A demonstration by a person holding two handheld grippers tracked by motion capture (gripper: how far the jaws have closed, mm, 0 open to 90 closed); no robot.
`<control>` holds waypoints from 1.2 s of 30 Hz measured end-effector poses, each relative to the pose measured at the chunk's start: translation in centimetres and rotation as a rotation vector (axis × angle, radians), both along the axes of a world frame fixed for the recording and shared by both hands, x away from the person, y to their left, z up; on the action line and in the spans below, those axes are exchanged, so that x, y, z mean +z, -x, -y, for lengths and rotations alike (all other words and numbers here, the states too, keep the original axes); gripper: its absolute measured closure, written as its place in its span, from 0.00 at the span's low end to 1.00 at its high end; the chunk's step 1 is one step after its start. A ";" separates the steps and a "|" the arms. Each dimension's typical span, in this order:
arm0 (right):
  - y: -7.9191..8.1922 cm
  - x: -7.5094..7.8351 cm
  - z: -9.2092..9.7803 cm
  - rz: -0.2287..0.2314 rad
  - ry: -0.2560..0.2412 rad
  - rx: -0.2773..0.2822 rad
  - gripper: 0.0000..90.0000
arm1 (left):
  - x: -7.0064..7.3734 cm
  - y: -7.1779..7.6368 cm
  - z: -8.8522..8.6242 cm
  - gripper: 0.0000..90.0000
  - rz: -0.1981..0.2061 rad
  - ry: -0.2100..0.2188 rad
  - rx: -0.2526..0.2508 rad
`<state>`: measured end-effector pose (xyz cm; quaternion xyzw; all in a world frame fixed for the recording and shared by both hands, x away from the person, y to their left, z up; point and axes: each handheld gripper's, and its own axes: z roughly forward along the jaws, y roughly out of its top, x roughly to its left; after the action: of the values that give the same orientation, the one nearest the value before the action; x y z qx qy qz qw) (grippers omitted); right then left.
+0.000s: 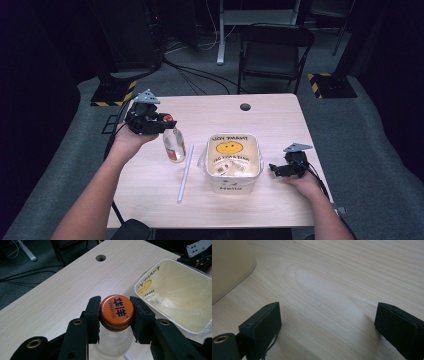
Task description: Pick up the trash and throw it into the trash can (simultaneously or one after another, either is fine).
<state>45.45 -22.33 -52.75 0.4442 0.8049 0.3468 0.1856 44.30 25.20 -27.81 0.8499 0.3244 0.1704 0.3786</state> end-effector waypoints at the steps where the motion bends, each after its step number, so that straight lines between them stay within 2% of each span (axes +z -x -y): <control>1: 0.0 0.0 0.0 0.000 0.000 0.000 0.07 | 0.2 0.0 0.0 0.69 0.004 -0.002 -0.002; 9: 0.0 0.0 0.0 0.000 0.000 0.001 0.07 | 1.9 0.5 0.5 0.69 0.019 0.000 -0.018; 22: 0.0 0.0 0.0 0.000 0.000 0.000 0.07 | 4.5 0.9 1.2 0.69 0.045 -0.020 -0.043; 36: 0.0 0.0 0.0 0.001 0.000 0.001 0.07 | 6.9 1.2 2.7 0.69 0.061 0.008 -0.080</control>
<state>45.46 -22.34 -52.75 0.4437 0.8051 0.3470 0.1856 43.15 22.49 -20.86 0.8550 0.2793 0.1798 0.3982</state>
